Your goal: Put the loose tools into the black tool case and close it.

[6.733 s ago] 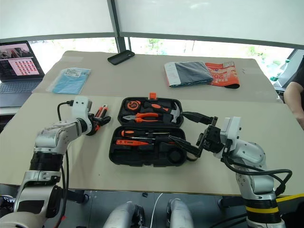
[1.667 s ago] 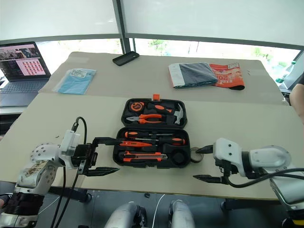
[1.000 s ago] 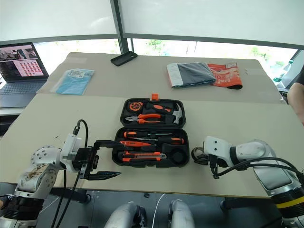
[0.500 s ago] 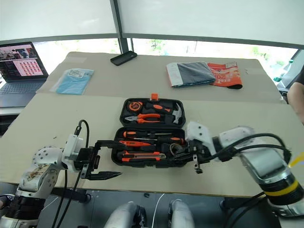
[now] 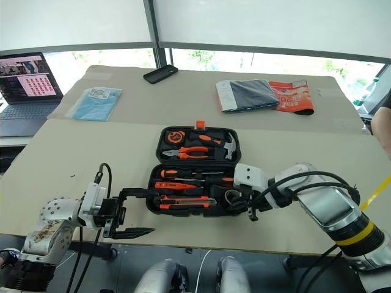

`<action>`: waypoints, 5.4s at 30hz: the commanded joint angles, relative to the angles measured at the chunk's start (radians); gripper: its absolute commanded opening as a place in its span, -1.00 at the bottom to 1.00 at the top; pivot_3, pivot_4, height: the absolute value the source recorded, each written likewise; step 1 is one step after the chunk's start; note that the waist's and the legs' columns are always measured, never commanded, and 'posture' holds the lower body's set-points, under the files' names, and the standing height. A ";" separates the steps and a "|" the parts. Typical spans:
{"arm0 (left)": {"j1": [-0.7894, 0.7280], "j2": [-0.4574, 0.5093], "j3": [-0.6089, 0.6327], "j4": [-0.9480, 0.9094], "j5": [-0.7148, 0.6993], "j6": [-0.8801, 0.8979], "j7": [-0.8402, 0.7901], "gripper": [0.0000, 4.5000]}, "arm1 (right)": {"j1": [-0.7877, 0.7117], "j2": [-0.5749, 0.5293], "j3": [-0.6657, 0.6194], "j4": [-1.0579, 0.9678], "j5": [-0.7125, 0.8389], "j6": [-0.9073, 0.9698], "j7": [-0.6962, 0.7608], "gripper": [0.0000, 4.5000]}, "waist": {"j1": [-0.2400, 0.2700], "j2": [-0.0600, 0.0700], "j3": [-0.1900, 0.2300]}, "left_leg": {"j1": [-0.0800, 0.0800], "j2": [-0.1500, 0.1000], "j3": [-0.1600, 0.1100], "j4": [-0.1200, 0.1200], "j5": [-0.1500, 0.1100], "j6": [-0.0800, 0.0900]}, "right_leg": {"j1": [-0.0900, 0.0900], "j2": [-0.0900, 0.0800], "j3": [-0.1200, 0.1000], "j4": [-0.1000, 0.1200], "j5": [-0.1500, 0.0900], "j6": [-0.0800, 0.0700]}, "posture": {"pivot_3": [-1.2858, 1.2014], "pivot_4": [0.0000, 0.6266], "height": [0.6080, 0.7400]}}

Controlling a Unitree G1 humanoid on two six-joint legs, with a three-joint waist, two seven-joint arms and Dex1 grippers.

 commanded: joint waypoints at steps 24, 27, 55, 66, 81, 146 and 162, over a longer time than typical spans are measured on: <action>-0.396 -0.031 0.065 0.410 0.225 0.328 0.607 -0.81 | -0.011 0.262 -0.320 0.743 -0.176 -0.824 -0.227 -0.40 | -0.018 -0.005 0.002 | 0.003 -0.002 0.006 -0.003 0.009 0.003 | 0.000 0.007 0.000 0.004 0.003 0.003 | 0.03 -0.52 1.00; -0.437 -0.053 0.007 0.418 0.243 0.381 0.576 -1.00 | -0.025 0.314 -0.299 0.764 -0.202 -0.861 -0.240 -0.89 | -0.025 -0.005 0.002 | 0.003 -0.001 0.006 -0.003 0.010 0.001 | 0.000 0.008 0.000 0.006 0.003 0.002 | 0.03 -0.52 1.00; -0.411 0.170 0.050 0.155 0.108 0.891 0.453 -0.22 | 0.156 0.183 -0.444 0.255 0.055 -0.301 -0.139 -0.22 | -0.027 -0.005 0.004 | 0.003 0.000 0.002 -0.003 0.010 0.000 | -0.001 0.002 0.003 0.007 0.001 -0.001 | 0.03 -0.52 1.00; -0.810 0.054 0.028 0.561 0.075 1.200 0.561 0.98 | -0.268 0.212 -0.414 0.350 0.251 0.715 -0.367 0.95 | -0.016 -0.007 0.004 | 0.001 0.000 0.000 -0.001 0.010 0.002 | -0.001 0.004 0.001 0.007 0.002 -0.002 | 0.03 -0.52 1.00; -0.948 -0.041 -0.055 0.805 0.184 1.115 0.574 0.98 | -0.409 0.377 -0.328 0.663 0.106 0.632 -0.562 0.95 | -0.034 -0.007 0.004 | 0.000 -0.003 0.005 -0.003 0.010 0.002 | -0.003 0.008 -0.001 0.008 0.004 -0.006 | 0.03 -0.52 1.00; -0.509 -0.048 -0.011 0.633 0.330 -0.026 0.366 -0.97 | 0.727 0.010 -0.283 -0.041 0.109 -0.817 -0.238 -1.00 | -0.003 -0.011 0.004 | 0.014 0.001 0.004 -0.014 0.008 0.004 | 0.005 0.003 0.003 0.005 0.000 -0.001 | 0.03 -0.52 1.00; -0.518 -0.006 -0.019 0.753 0.292 0.008 0.088 -0.97 | 0.359 0.296 -0.168 0.188 -0.238 -0.782 -0.435 -1.00 | -0.019 -0.014 0.006 | 0.004 0.001 0.003 -0.002 0.010 0.004 | -0.001 0.007 0.002 0.008 0.000 -0.001 | 0.03 -0.52 1.00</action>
